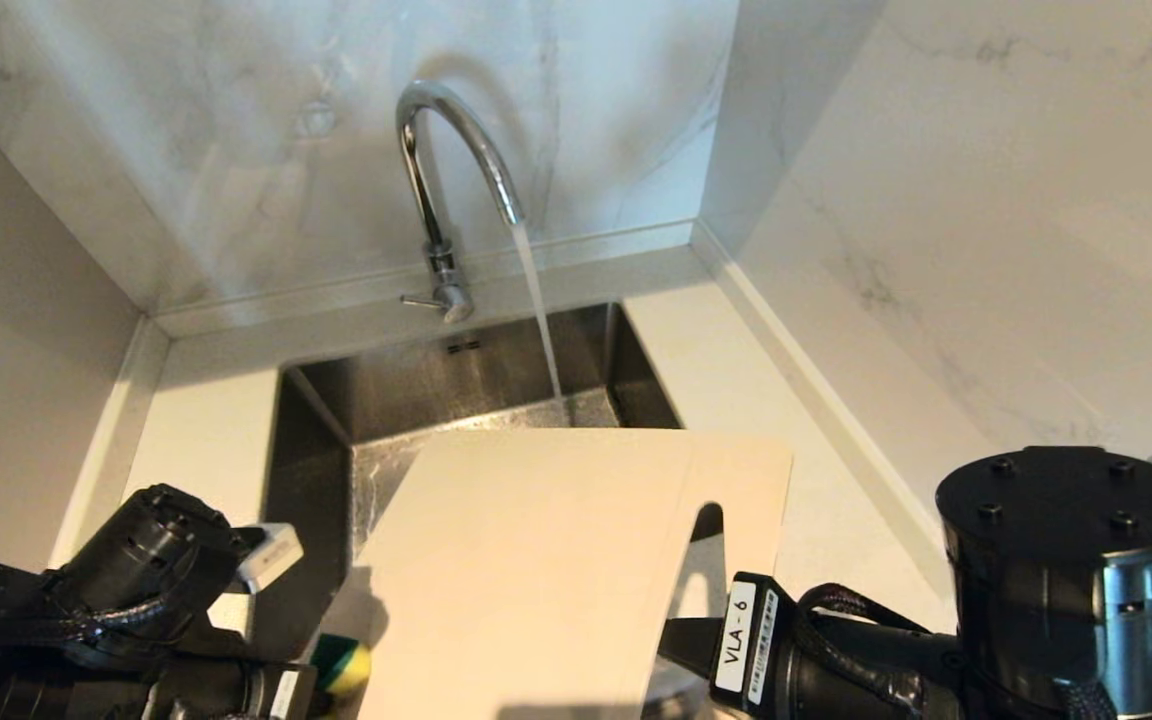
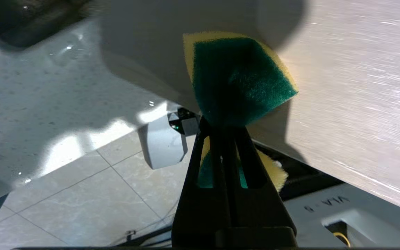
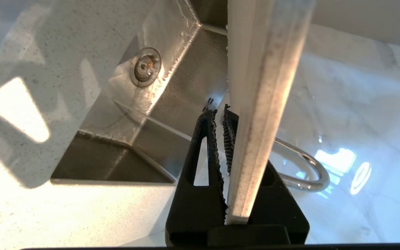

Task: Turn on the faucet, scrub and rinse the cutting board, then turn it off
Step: Scrub the cutting board underwater

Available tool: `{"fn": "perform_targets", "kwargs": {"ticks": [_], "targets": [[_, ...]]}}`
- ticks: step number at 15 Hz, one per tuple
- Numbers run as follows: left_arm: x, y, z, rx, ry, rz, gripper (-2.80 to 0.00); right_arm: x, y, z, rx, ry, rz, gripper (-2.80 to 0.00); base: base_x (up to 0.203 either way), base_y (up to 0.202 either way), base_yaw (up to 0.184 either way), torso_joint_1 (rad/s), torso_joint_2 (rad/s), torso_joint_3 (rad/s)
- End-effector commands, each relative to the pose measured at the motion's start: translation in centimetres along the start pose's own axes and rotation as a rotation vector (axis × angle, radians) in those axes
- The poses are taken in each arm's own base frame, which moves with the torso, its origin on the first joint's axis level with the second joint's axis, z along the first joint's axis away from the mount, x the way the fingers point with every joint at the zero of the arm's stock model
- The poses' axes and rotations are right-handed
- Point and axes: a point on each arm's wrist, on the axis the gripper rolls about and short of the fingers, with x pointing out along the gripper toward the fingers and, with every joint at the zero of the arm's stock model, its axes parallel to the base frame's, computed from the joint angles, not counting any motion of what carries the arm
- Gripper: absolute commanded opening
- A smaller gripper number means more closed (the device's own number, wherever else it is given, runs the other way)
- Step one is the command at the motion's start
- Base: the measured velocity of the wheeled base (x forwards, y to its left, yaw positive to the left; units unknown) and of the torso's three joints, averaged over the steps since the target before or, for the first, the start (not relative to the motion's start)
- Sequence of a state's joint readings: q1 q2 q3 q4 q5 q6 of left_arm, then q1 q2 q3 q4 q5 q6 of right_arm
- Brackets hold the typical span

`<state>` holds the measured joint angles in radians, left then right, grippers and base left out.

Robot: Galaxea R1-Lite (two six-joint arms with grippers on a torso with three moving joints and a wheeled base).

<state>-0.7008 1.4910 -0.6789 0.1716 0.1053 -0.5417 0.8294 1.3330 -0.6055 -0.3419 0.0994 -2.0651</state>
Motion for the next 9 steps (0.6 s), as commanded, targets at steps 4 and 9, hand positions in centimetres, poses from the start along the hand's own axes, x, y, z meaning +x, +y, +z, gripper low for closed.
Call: {"fn": "perform_targets", "kwargs": {"ticks": [4, 9], "targets": [[-0.1, 5.0, 1.1, -0.128, 0.005, 0.002, -2.80, -0.3, -0.1, 0.0, -0.013, 0.012, -0.010, -2.80, 0.000, 0.000, 0.000, 0.000, 0.00, 0.000], [-0.7, 7.7, 2.3, -0.164, -0.038, 0.016, -2.80, -0.6, -0.2, 0.0, -0.014, 0.015, -0.017, -2.80, 0.000, 0.000, 0.000, 0.000, 0.00, 0.000]]}}
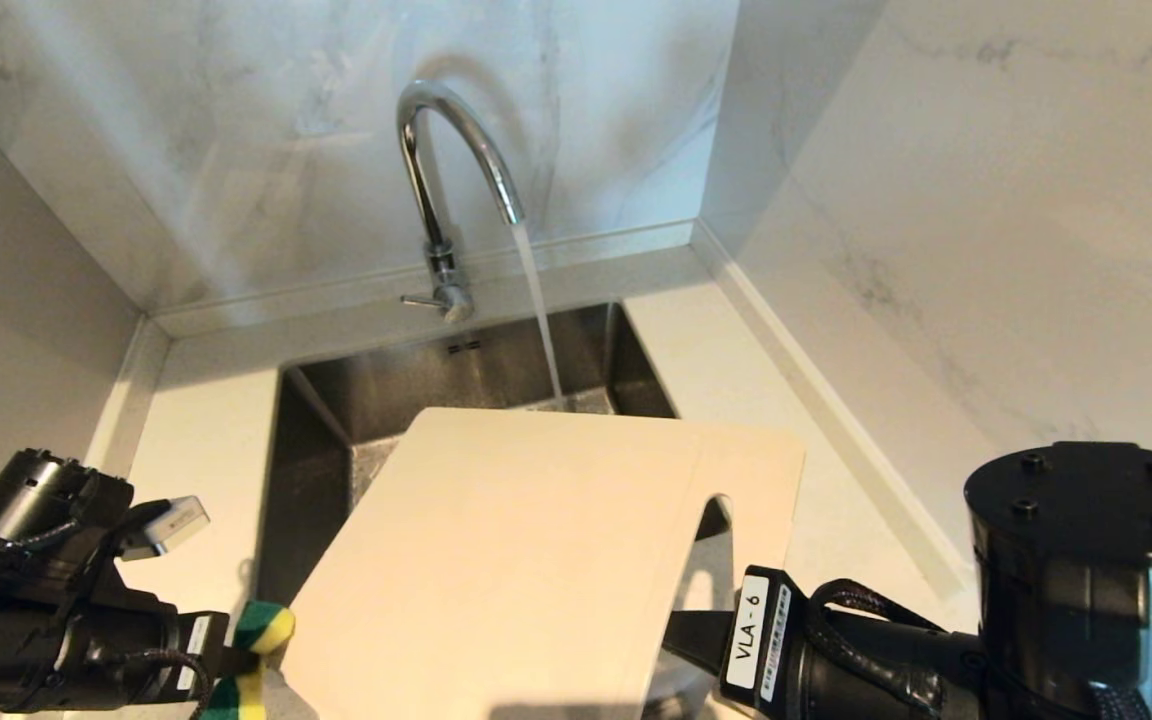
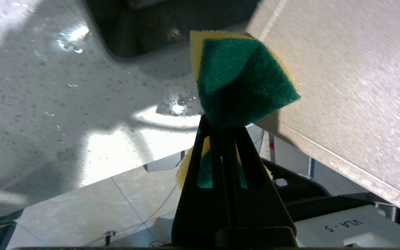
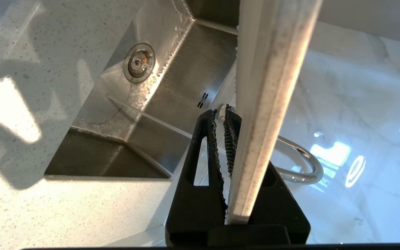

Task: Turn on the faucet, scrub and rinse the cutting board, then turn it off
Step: Scrub the cutting board underwater

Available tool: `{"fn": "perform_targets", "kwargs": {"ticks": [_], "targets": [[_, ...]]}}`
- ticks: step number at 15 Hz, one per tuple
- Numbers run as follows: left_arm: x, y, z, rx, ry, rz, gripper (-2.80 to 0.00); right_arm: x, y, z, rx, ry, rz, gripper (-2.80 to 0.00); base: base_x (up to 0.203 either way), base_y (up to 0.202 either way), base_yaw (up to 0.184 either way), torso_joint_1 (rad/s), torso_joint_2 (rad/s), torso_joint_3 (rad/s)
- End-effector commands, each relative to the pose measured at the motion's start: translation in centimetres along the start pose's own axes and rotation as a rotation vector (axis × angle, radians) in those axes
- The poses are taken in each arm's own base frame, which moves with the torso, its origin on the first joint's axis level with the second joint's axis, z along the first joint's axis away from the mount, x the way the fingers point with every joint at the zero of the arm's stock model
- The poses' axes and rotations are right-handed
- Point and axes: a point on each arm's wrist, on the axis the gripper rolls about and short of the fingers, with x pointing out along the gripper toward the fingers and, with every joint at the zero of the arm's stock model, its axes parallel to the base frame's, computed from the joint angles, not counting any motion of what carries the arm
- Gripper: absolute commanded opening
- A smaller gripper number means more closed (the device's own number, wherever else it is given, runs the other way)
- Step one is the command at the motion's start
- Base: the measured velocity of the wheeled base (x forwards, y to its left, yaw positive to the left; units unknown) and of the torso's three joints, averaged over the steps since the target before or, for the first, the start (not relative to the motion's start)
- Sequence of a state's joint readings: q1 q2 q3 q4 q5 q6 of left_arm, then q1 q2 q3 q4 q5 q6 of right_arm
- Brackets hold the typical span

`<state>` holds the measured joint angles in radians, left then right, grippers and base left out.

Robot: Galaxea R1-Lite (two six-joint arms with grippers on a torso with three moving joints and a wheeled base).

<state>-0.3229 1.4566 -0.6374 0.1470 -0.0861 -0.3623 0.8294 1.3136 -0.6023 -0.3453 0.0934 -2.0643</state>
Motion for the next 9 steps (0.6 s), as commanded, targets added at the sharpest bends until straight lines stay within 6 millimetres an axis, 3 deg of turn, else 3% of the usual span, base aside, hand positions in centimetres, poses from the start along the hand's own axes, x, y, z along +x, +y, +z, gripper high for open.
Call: {"fn": "perform_targets", "kwargs": {"ticks": [1, 5, 9], "targets": [[-0.5, 1.0, 1.1, -0.052, -0.037, -0.006, -2.80, -0.1, 0.1, 0.1, -0.013, -0.002, 0.002, -2.80, 0.000, 0.000, 0.000, 0.000, 0.00, 0.000], [-3.7, 0.6, 4.9, -0.072, -0.205, -0.053, -2.80, -0.1, 0.2, 0.1, -0.012, -0.002, 0.005, -2.80, 0.000, 0.000, 0.000, 0.000, 0.00, 0.000], [-8.3, -1.0, 8.6, -0.087, -0.341, -0.101, -2.80, -0.3, 0.5, 0.3, -0.004, -0.001, 0.014, -2.80, 0.000, 0.000, 0.000, 0.000, 0.00, 0.000]]}}
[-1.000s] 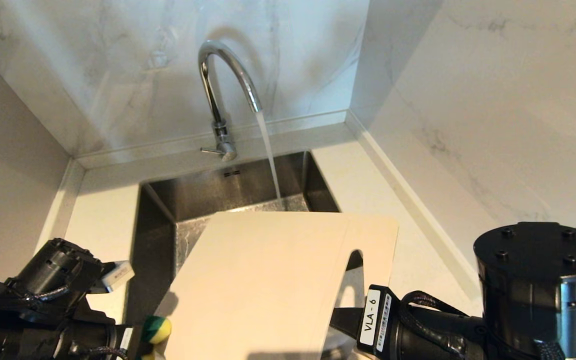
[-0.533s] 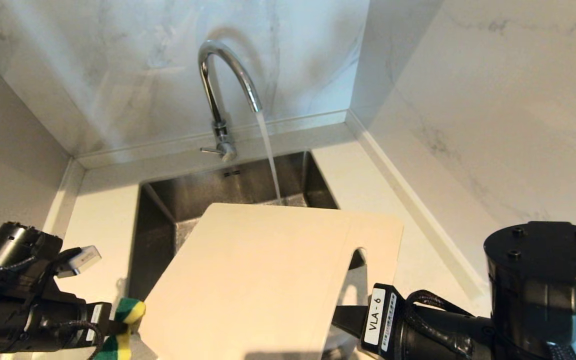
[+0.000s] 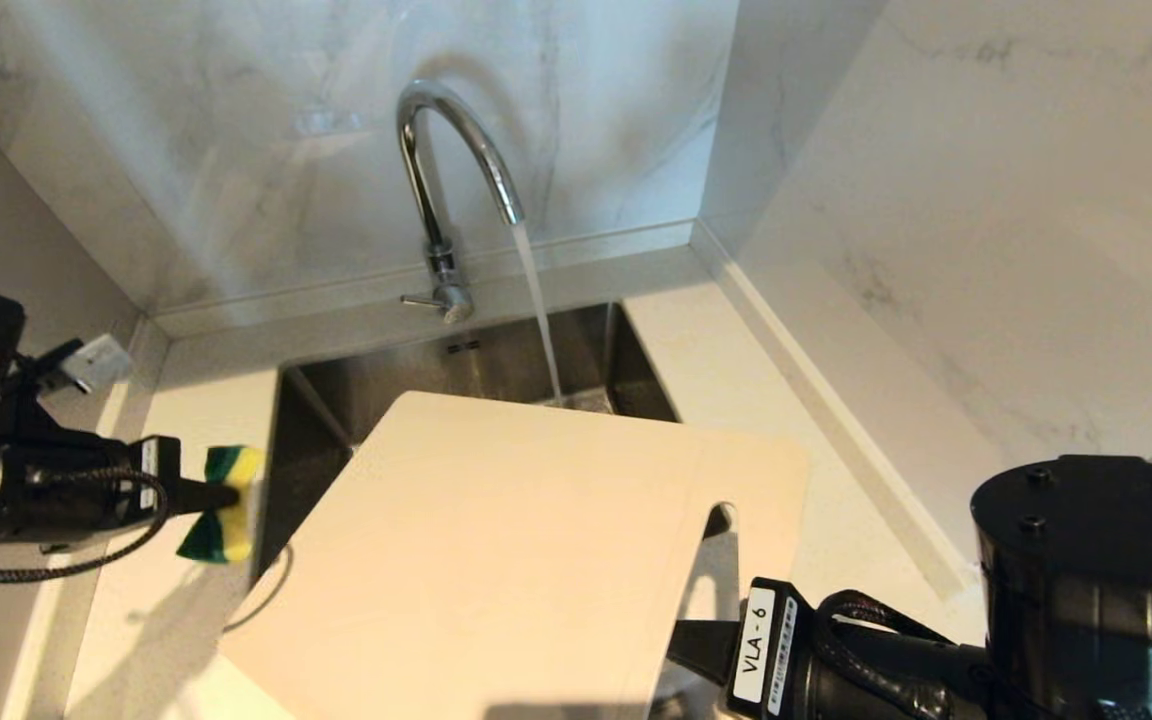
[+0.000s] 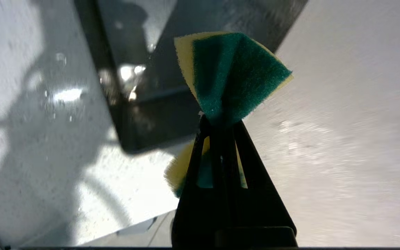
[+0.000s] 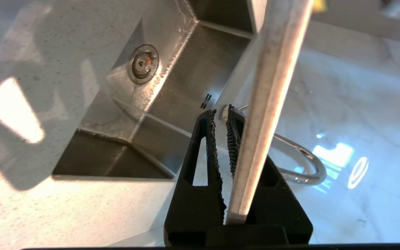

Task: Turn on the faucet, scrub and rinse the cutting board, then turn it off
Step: Scrub the cutting board underwater

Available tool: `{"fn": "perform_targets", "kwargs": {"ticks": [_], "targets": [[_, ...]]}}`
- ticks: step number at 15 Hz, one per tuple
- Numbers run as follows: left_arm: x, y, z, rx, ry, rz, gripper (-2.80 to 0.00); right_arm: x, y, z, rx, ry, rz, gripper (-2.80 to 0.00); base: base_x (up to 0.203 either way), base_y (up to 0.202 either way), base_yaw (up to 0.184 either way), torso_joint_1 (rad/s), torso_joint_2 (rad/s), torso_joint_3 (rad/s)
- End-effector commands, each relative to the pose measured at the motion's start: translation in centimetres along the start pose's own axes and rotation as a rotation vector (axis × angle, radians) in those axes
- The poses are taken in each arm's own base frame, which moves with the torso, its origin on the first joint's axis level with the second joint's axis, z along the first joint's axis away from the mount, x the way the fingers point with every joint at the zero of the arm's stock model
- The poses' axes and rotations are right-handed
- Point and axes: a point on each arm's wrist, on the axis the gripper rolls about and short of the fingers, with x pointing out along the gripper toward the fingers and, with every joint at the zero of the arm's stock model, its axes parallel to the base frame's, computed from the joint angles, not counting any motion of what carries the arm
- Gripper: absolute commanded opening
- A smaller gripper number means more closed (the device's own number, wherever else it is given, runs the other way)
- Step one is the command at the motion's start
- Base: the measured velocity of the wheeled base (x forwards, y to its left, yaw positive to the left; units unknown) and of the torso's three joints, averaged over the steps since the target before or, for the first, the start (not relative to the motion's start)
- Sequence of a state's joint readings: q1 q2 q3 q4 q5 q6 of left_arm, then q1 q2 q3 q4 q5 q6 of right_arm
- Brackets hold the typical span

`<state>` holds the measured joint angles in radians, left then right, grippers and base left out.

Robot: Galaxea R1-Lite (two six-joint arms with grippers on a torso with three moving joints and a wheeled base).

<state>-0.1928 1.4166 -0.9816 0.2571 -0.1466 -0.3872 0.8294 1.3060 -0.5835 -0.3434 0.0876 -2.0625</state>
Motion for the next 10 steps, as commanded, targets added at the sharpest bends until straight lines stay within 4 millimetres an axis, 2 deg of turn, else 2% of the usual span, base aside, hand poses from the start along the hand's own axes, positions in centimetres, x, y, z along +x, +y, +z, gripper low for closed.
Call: {"fn": "perform_targets", "kwargs": {"ticks": [1, 3, 4, 7, 10], "targets": [[-2.6, -1.5, 2.8, -0.001, -0.090, -0.038, -2.80, -0.2, 0.2, 0.1, 0.003, -0.001, 0.004, -2.80, 0.000, 0.000, 0.000, 0.000, 0.00, 0.000], [-4.1, -2.7, 4.0, 0.005, -0.104, -0.061, -2.80, -0.3, 0.3, 0.2, 0.004, 0.005, 0.008, -2.80, 0.000, 0.000, 0.000, 0.000, 0.00, 0.000], [-4.3, -3.6, 3.7, 0.027, -0.076, -0.089, -2.80, -0.3, 0.3, 0.2, 0.005, 0.006, 0.007, -2.80, 0.000, 0.000, 0.000, 0.000, 0.00, 0.000], [-4.2, -7.1, 1.2, 0.100, 0.052, -0.198, -2.80, -0.5, 0.2, 0.2, 0.005, 0.010, 0.000, -2.80, 0.000, 0.000, 0.000, 0.000, 0.00, 0.000], [-3.7, -9.5, -2.5, 0.204, 0.228, -0.259, -2.80, -0.5, 0.3, 0.2, 0.005, 0.011, 0.002, -2.80, 0.000, 0.000, 0.000, 0.000, 0.00, 0.000]]}}
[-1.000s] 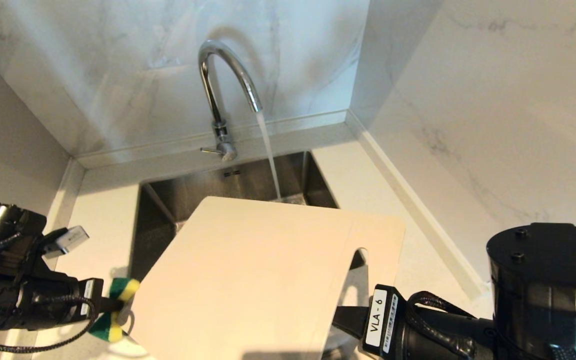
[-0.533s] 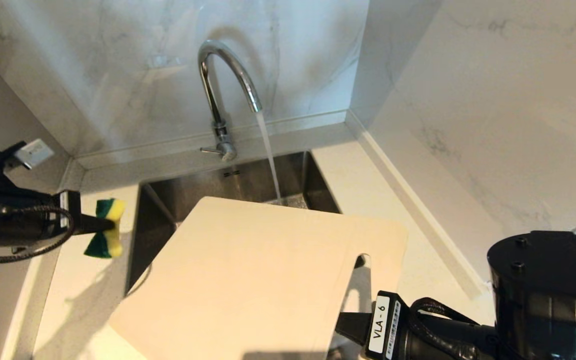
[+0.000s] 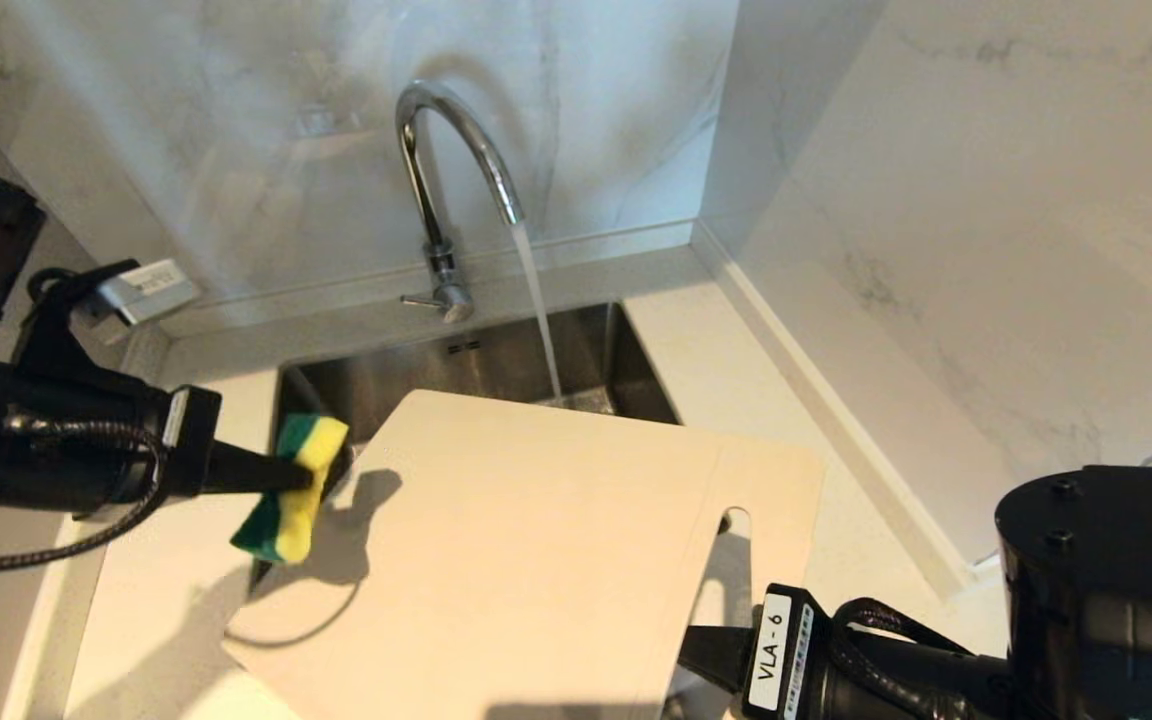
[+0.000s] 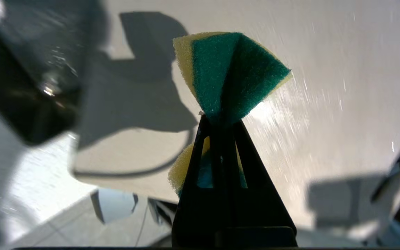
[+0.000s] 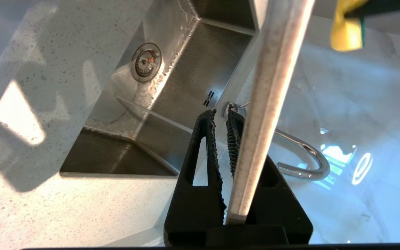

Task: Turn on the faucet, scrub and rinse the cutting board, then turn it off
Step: Scrub the cutting board underwater

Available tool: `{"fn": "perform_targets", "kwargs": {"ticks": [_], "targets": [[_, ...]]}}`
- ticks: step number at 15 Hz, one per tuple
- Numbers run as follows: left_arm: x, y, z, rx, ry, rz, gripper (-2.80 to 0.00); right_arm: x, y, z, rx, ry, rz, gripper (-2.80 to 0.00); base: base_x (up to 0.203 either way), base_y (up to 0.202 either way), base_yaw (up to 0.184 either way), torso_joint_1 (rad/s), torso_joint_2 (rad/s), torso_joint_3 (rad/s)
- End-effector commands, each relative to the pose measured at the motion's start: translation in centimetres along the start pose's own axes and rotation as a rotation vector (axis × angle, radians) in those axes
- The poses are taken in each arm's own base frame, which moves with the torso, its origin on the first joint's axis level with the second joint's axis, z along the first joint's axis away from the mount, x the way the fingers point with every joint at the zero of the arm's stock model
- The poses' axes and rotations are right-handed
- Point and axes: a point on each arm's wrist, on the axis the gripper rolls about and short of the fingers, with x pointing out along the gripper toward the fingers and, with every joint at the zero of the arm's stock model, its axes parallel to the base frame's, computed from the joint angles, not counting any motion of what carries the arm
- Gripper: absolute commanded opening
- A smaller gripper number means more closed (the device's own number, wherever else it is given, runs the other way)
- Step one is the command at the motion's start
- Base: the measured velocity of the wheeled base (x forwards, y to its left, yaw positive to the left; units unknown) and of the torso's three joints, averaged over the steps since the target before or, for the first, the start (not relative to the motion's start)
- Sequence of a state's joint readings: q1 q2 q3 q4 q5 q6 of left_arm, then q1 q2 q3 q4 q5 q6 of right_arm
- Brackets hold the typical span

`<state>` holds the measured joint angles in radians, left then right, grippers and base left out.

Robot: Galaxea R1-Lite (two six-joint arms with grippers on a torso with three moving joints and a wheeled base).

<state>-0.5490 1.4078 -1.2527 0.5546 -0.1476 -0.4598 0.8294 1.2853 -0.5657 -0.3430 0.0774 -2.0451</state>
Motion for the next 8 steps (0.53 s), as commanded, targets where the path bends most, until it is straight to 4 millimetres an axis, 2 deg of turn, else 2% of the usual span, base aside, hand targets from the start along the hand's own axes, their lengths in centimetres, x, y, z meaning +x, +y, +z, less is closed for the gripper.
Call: {"fn": "perform_targets", "kwargs": {"ticks": [1, 3, 8], "targets": [[2.2, -1.5, -2.7, 0.071, 0.151, -0.026, -2.80, 0.0, 0.0, 0.0, -0.012, 0.001, -0.001, -2.80, 0.000, 0.000, 0.000, 0.000, 0.00, 0.000], [4.3, -1.0, -3.7, 0.065, 0.235, 0.016, -2.80, 0.0, -0.1, 0.0, -0.012, 0.002, -0.004, -2.80, 0.000, 0.000, 0.000, 0.000, 0.00, 0.000], [5.9, 2.0, -3.8, -0.015, 0.214, 0.078, -2.80, -0.4, -0.2, -0.1, -0.003, 0.009, -0.017, -2.80, 0.000, 0.000, 0.000, 0.000, 0.00, 0.000]]}}
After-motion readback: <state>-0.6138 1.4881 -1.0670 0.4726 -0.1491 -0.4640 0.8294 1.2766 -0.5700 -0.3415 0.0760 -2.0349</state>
